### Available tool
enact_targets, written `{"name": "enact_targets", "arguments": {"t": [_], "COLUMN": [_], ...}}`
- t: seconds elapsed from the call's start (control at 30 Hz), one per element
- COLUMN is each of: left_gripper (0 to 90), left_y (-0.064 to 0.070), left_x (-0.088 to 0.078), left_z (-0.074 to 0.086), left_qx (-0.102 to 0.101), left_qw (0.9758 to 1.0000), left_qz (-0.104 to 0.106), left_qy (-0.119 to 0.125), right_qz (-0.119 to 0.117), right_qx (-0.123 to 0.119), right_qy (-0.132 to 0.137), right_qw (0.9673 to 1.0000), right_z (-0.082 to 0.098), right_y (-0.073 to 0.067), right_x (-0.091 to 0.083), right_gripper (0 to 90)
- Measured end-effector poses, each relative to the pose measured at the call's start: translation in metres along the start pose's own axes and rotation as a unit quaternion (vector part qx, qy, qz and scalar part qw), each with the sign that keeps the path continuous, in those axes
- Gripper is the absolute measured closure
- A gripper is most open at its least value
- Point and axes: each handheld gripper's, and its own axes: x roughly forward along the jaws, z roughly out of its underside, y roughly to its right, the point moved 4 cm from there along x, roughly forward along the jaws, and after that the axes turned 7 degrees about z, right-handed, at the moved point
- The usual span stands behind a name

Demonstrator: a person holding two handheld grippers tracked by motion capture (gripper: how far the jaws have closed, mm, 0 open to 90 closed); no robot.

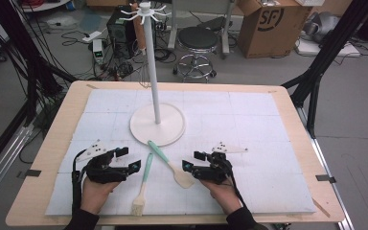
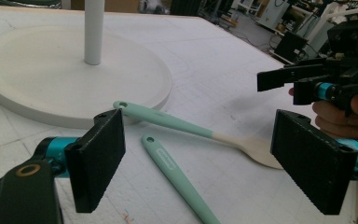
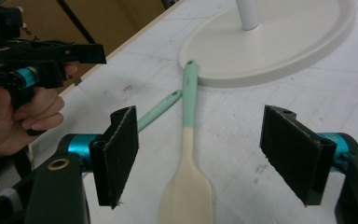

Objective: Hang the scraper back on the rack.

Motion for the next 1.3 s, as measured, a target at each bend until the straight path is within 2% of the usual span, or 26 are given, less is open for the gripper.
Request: {"name": "enact_targets", "arguments": {"t": [0.2,0.37,0.77,0.93,1.0,1.13,1.3], "left_gripper": [18.5,18.5,18.6,18.7,18.7,18.9,19.1], "left_y": [-0.002,-0.003,-0.005,-0.006,-0.006,-0.006,-0.005], "left_x": [-0.002,-0.005,-0.011,-0.013,-0.014,-0.013,-0.013], "left_z": [0.001,0.003,0.006,0.007,0.007,0.006,0.007], "left_qx": [-0.001,-0.003,-0.002,-0.006,-0.006,-0.006,-0.006], "left_qw": [1.0,1.0,0.9998,0.9997,0.9997,0.9997,0.9997], "left_qz": [-0.005,-0.009,-0.021,-0.023,-0.025,-0.023,-0.022], "left_qy": [-0.001,-0.002,-0.001,0.001,0.003,0.004,0.002], "right_qz": [-0.006,-0.01,-0.019,-0.005,-0.003,0.008,0.009], "right_qx": [-0.002,-0.001,0.015,0.005,0.011,0.011,0.008], "right_qy": [-0.013,-0.039,-0.086,-0.105,-0.11,-0.118,-0.129], "right_qw": [0.9999,0.9992,0.996,0.9944,0.9939,0.9929,0.9916], "right_z": [-0.005,-0.006,-0.005,-0.004,-0.003,-0.002,0.0], "right_y": [-0.007,-0.011,-0.014,-0.018,-0.017,-0.015,-0.014], "right_x": [0.013,0.024,0.048,0.059,0.063,0.068,0.073], "right_gripper": [27.5,27.9,36.1,37.4,38.7,39.4,40.4]}}
